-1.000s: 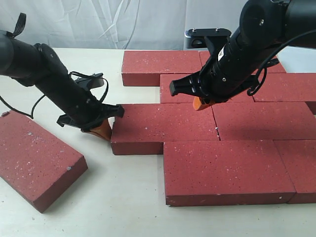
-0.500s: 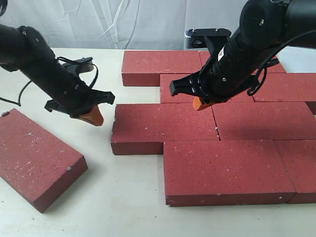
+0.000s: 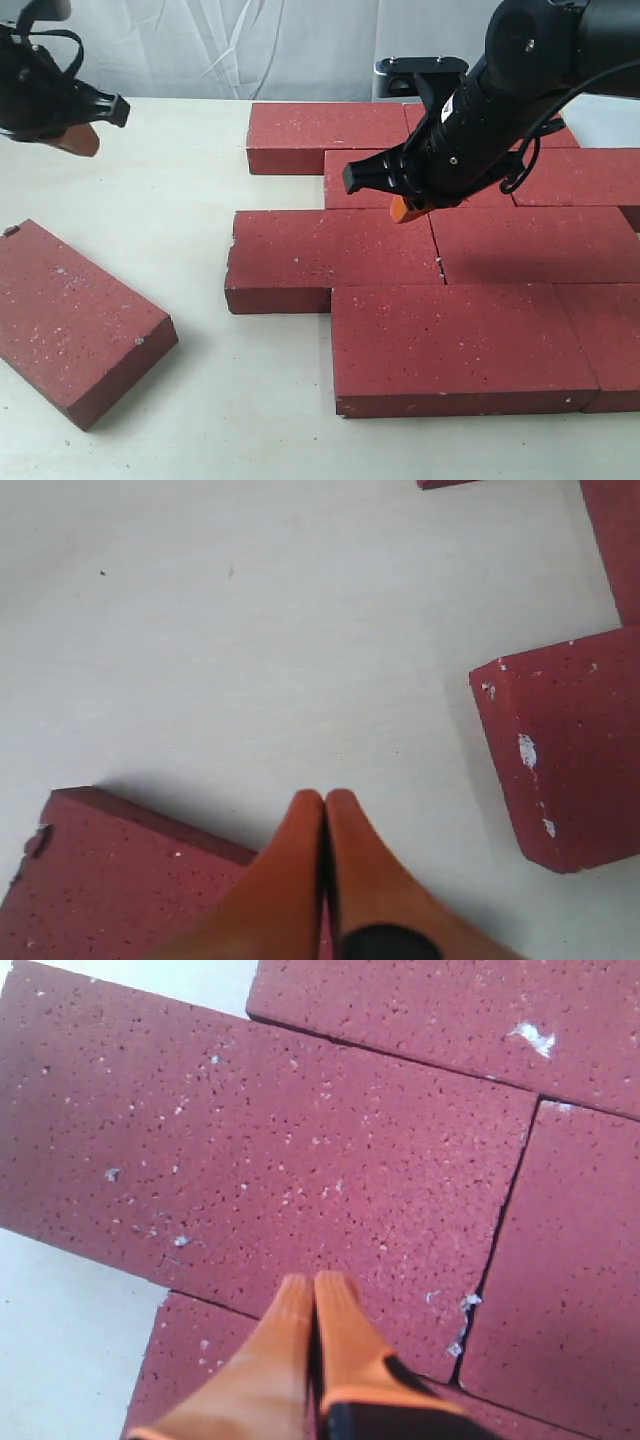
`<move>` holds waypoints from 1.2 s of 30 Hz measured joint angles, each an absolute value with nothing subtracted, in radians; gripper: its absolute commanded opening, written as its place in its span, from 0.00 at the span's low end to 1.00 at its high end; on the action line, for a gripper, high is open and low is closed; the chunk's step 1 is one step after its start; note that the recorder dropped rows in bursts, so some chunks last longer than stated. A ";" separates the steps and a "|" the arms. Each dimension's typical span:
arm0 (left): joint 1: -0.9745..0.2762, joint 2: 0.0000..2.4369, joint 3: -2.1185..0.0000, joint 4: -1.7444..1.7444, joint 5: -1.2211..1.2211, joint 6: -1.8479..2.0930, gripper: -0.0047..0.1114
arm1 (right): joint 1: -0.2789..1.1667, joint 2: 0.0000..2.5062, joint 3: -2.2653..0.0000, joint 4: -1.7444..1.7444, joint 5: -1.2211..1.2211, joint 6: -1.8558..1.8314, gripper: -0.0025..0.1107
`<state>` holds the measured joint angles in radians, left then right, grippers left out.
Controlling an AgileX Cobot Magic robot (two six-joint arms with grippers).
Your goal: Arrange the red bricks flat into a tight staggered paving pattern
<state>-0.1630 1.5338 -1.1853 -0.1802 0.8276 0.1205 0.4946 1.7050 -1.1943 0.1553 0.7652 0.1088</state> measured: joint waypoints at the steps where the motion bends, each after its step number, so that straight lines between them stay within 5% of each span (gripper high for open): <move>1: -0.172 1.501 -1.180 -0.160 0.829 0.116 0.04 | 0.495 1.705 -1.194 0.155 0.765 0.109 0.01; 12: -0.211 1.513 -0.985 -0.041 0.877 0.112 0.04 | 0.495 1.705 -1.194 0.157 0.767 0.109 0.01; 36: -0.219 1.736 -0.981 0.094 0.915 0.112 0.04 | 0.495 1.705 -1.194 0.158 0.770 0.109 0.01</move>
